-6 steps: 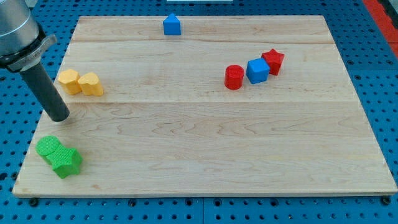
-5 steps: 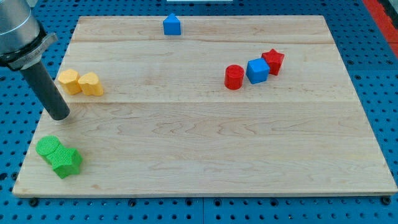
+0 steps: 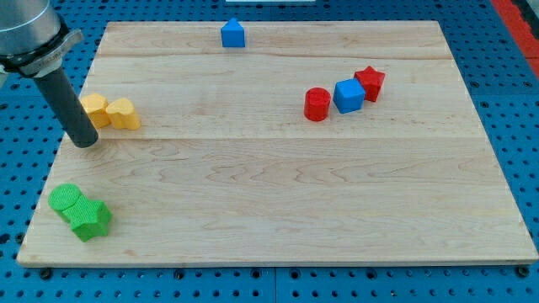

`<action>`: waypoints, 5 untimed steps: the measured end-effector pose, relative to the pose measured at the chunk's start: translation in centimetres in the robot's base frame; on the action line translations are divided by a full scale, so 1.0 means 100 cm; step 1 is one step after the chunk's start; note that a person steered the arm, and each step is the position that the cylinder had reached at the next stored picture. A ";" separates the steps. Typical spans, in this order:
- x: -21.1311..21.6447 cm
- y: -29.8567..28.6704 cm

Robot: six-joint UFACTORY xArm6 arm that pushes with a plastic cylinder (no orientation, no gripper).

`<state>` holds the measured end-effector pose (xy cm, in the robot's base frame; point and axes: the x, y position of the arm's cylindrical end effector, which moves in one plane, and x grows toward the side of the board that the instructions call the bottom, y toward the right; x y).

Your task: Point your arm at the blue cube

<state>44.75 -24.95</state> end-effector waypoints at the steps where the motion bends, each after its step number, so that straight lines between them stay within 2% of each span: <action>1: 0.005 0.002; 2: 0.011 0.034; 5: 0.011 0.042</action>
<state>45.81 -20.74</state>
